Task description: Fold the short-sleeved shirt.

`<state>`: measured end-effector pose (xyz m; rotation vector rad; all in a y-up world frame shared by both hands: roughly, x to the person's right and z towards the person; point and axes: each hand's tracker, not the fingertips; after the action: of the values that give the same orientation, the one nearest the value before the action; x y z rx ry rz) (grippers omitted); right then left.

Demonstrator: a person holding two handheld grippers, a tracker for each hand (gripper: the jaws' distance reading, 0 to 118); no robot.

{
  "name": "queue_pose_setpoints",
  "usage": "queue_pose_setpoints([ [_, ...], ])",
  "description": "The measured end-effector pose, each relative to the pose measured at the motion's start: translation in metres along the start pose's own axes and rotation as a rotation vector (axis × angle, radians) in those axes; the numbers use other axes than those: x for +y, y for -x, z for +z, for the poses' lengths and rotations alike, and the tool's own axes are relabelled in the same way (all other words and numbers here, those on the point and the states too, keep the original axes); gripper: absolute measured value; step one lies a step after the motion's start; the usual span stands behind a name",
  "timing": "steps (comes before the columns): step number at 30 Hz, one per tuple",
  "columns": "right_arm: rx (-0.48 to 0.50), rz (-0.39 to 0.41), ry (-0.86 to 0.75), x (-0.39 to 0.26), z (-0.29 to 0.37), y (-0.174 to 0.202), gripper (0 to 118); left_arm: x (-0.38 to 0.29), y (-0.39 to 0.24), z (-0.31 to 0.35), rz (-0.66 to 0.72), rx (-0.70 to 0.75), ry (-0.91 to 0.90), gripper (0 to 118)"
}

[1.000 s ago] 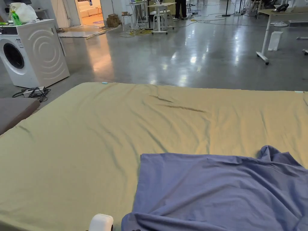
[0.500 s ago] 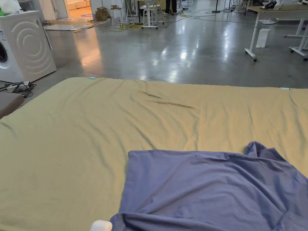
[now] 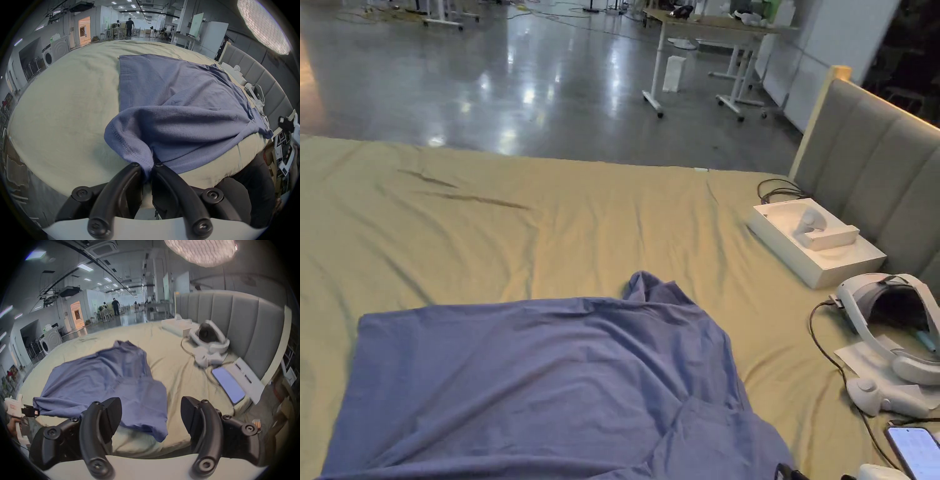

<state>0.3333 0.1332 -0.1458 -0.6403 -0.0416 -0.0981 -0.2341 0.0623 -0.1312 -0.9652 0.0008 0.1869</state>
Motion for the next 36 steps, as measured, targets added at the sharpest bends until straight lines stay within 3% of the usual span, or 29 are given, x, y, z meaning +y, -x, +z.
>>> queue_pose_setpoints([
  [4,0.005,-0.044,0.08,-0.025,-0.04,-0.013,83,0.0,0.003,-0.001,0.024,-0.007,-0.002,9],
  [7,-0.033,-0.031,0.144,-0.04,-0.058,-0.013,82,0.0,0.002,-0.001,0.015,-0.002,0.0,9],
  [8,-0.033,-0.026,0.151,-0.044,-0.062,-0.011,74,0.0,0.002,-0.001,0.014,-0.002,0.0,9],
  [9,-0.027,-0.021,0.153,-0.048,-0.063,-0.011,48,0.0,0.002,-0.001,0.014,-0.001,0.0,9],
  [10,-0.01,-0.005,0.143,-0.051,-0.062,-0.01,32,0.0,0.002,-0.001,0.014,-0.001,-0.001,9],
  [11,-0.017,0.023,0.111,-0.053,-0.06,-0.007,29,-0.001,0.002,-0.001,0.014,-0.002,-0.002,9],
  [13,-0.026,0.043,0.123,-0.055,-0.061,-0.002,11,-0.001,0.002,-0.001,0.018,-0.002,-0.005,9],
  [14,0.019,0.034,0.133,-0.055,-0.063,-0.003,11,-0.002,0.002,-0.001,0.023,-0.003,-0.006,9],
  [20,-0.003,0.073,0.091,-0.052,-0.046,0.009,7,-0.005,0.005,0.019,0.062,-0.043,-0.05,8],
  [25,0.017,0.016,0.024,-0.049,-0.018,0.001,6,-0.017,0.006,0.068,0.072,-0.085,-0.14,7],
  [29,-0.002,0.016,0.002,-0.045,0.005,0.005,6,-0.022,0.014,0.101,0.112,-0.142,-0.154,7],
  [36,-0.015,0.09,-0.018,-0.033,0.02,0.01,6,-0.017,0.021,0.112,0.128,-0.211,-0.127,7],
])
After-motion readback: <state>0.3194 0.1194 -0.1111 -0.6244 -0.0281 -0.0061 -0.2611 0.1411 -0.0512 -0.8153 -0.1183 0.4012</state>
